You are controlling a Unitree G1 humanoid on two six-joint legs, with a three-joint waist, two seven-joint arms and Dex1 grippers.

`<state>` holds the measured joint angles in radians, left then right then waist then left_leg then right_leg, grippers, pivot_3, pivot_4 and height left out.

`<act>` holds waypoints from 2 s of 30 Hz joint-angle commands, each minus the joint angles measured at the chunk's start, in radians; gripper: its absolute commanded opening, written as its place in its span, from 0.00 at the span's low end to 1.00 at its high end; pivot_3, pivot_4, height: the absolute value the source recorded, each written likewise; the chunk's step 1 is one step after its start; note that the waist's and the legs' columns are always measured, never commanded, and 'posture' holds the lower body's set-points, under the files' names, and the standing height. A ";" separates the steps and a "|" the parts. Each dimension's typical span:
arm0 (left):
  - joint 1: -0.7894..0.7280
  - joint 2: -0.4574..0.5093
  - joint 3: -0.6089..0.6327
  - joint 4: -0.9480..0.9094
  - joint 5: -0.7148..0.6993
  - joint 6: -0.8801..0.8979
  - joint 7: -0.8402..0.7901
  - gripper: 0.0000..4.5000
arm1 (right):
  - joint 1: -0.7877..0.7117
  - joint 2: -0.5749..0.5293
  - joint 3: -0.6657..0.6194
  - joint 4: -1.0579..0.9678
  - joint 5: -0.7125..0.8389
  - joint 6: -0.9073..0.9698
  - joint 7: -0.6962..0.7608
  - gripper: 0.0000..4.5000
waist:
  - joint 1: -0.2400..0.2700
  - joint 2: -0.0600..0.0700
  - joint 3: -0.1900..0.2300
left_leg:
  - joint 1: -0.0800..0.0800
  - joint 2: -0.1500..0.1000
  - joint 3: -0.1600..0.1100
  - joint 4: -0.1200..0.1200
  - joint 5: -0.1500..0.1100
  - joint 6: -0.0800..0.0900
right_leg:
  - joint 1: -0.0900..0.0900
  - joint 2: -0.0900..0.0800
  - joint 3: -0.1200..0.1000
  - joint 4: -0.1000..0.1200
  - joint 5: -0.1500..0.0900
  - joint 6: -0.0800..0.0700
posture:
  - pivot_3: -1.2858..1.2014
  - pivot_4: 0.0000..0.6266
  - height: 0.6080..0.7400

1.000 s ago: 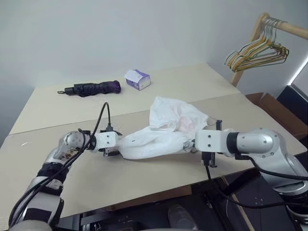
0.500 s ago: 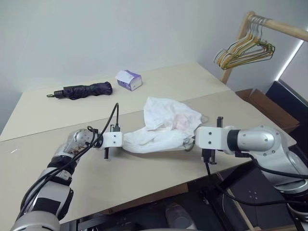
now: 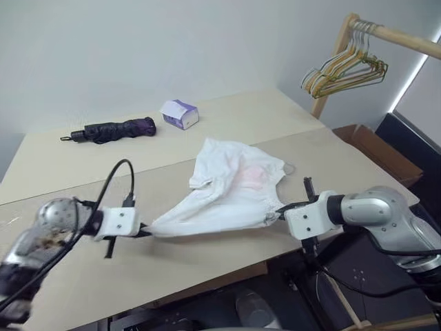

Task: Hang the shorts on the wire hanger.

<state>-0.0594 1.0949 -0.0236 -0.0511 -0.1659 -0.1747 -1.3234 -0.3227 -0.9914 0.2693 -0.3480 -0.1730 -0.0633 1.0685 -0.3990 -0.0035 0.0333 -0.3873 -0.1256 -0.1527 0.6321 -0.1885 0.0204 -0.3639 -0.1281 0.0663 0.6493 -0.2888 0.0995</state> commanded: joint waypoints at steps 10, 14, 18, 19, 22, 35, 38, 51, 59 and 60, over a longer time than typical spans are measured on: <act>0.524 0.095 0.443 -0.473 -0.099 0.273 -0.092 0.01 | -0.033 -0.024 -0.004 0.129 -0.026 -0.146 0.014 0.00 | 0.113 0.003 0.005 | 0.000 0.000 0.003 0.000 -0.001 -0.001 | -0.001 0.000 0.002 -0.001 -0.001 -0.004 | 0.41 0.04 1.00; 0.620 0.076 0.503 -0.569 -0.130 0.323 -0.125 0.01 | -0.003 -0.052 -0.006 0.154 -0.006 -0.217 0.035 0.00 | 0.143 0.003 0.006 | 0.000 0.001 0.005 -0.001 -0.001 -0.001 | -0.001 0.000 0.002 -0.001 -0.002 -0.006 | 0.42 0.03 1.00; 0.651 0.064 0.494 -0.623 -0.156 0.363 -0.124 0.01 | 0.049 -0.126 0.000 0.158 0.053 -0.284 0.127 0.00 | 0.175 0.005 0.006 | 0.000 0.000 0.006 0.000 -0.001 0.000 | -0.001 -0.001 0.002 -0.002 -0.002 -0.007 | 0.41 0.02 1.00; 0.660 0.061 0.488 -0.632 -0.157 0.365 -0.126 0.01 | 0.059 -0.141 0.002 0.159 0.063 -0.294 0.143 0.00 | 0.178 0.005 0.006 | 0.000 0.001 0.006 0.000 -0.001 0.000 | -0.001 -0.001 0.002 -0.002 -0.003 -0.007 | 0.41 0.02 1.00; 0.691 0.059 0.481 -0.655 -0.156 0.373 -0.139 0.01 | 0.077 -0.144 -0.001 0.164 0.059 -0.296 0.130 0.00 | 0.185 0.005 0.006 | 0.000 0.001 0.007 0.000 -0.002 -0.001 | -0.001 -0.001 0.002 -0.001 -0.003 -0.008 | 0.41 0.01 1.00; 0.126 -0.016 0.241 -0.379 -0.197 0.458 0.062 0.01 | -0.171 0.032 -0.013 0.298 0.078 -0.163 0.025 0.00 | 0.194 0.006 0.006 | 0.004 0.001 0.009 0.000 -0.002 -0.001 | 0.005 0.000 0.001 -0.002 -0.003 -0.008 | 0.41 0.00 1.00; -0.345 -0.130 0.068 0.008 -0.025 0.392 0.146 0.01 | -0.471 0.153 0.027 0.575 -0.024 -0.206 -0.047 0.00 | 0.186 0.006 0.008 | 0.011 0.000 0.008 0.000 -0.002 -0.001 | 0.013 0.001 0.000 -0.005 0.001 -0.005 | 0.41 0.00 1.00; -1.558 -0.360 -0.219 1.301 0.604 -0.012 1.383 0.01 | -1.311 0.551 0.106 1.603 -0.384 -0.294 -1.213 0.00 | 0.033 -0.002 0.002 | -0.025 -0.005 0.000 -0.007 0.009 -0.003 | -0.032 -0.004 0.000 0.011 0.009 -0.007 | 0.42 0.00 1.00; -1.593 -0.262 -0.300 1.300 0.759 -0.234 1.695 0.01 | -1.264 0.545 0.051 1.644 -0.351 -0.432 -1.368 0.00 | 0.035 -0.002 0.002 | -0.027 -0.009 0.002 -0.006 0.005 0.003 | -0.039 -0.004 0.004 0.016 0.006 -0.002 | 0.43 0.00 1.00; -1.569 -0.257 -0.295 1.293 0.751 -0.266 1.670 0.01 | -1.240 0.542 0.058 1.644 -0.357 -0.452 -1.346 0.00 | 0.038 -0.002 0.002 | -0.026 -0.010 0.002 -0.005 0.002 0.007 | -0.038 -0.004 0.004 0.016 0.006 -0.002 | 0.43 0.00 1.00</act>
<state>-1.6432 0.7930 -0.3400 1.2344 0.5958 -0.4138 0.3437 -1.5983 -0.4093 0.3455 1.2623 -0.5443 -0.5045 -0.2951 -0.3608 -0.0056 0.0354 -0.4122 -0.1367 -0.1512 0.6275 -0.1861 0.0278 -0.3994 -0.1326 0.0701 0.6646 -0.2829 0.0982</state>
